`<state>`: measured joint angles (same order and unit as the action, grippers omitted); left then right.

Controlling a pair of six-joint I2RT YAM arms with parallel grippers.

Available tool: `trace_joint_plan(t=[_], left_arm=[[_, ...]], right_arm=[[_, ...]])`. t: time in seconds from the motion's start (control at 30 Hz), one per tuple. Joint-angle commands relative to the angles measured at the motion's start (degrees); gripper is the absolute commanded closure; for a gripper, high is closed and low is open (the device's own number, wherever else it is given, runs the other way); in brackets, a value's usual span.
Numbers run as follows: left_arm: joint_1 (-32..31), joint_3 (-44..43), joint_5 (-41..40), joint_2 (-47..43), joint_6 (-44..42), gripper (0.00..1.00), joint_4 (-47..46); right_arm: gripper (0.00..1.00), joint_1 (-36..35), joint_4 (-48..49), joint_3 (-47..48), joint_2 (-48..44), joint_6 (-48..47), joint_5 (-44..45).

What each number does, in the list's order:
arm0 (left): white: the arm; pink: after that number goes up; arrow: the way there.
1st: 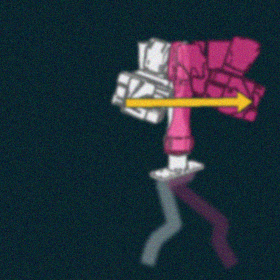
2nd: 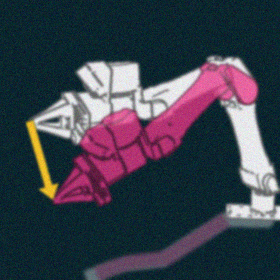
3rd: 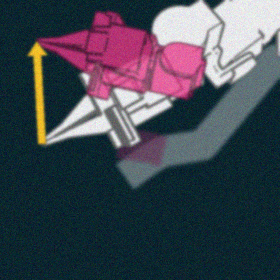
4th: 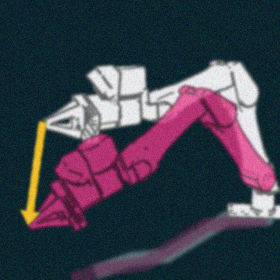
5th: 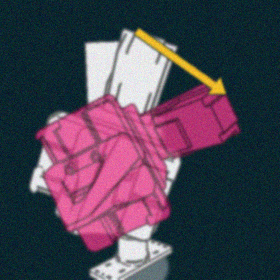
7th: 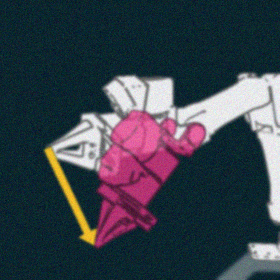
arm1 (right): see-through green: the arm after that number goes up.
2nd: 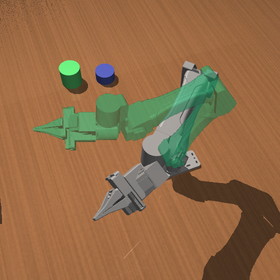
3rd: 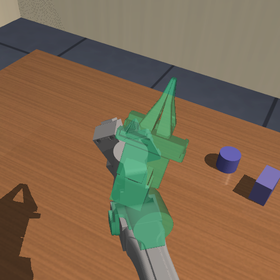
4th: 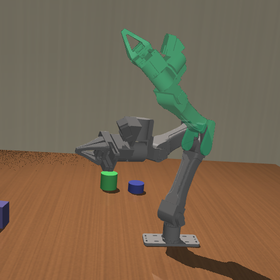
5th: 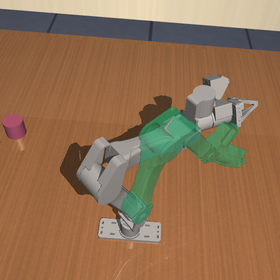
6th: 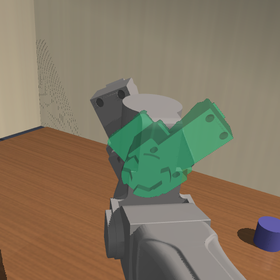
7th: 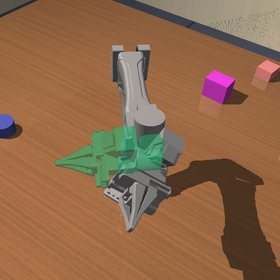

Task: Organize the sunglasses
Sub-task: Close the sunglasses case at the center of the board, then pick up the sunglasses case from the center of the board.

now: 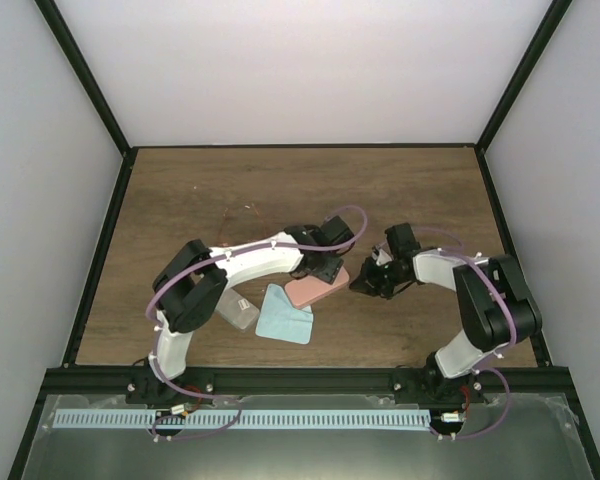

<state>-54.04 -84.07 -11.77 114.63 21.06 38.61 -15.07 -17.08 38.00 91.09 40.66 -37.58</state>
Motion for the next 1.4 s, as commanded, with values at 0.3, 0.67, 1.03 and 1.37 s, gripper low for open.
trace_joint_plan(t=[0.3, 0.67, 1.03, 1.37], left_arm=[[6.11, -5.24, -1.14, -10.01, 5.12, 0.03, 0.14], [0.76, 4.87, 3.30, -10.82, -17.49, 0.00, -0.61], [-0.53, 4.33, 7.35, -4.41, -23.30, 0.00, 1.77], [-0.99, 2.34, 5.91, 1.85, -23.78, 0.01, 1.75]], right_arm=[[0.94, -0.02, -10.82, 11.68, -9.48, -0.45, 10.07], [0.30, 9.54, -19.38, 22.89, -10.54, -7.85, 26.42], [0.18, 15.59, -15.27, 15.17, -14.04, -8.16, 15.96], [0.18, 15.93, -15.72, 15.55, -13.79, -8.79, 15.66]])
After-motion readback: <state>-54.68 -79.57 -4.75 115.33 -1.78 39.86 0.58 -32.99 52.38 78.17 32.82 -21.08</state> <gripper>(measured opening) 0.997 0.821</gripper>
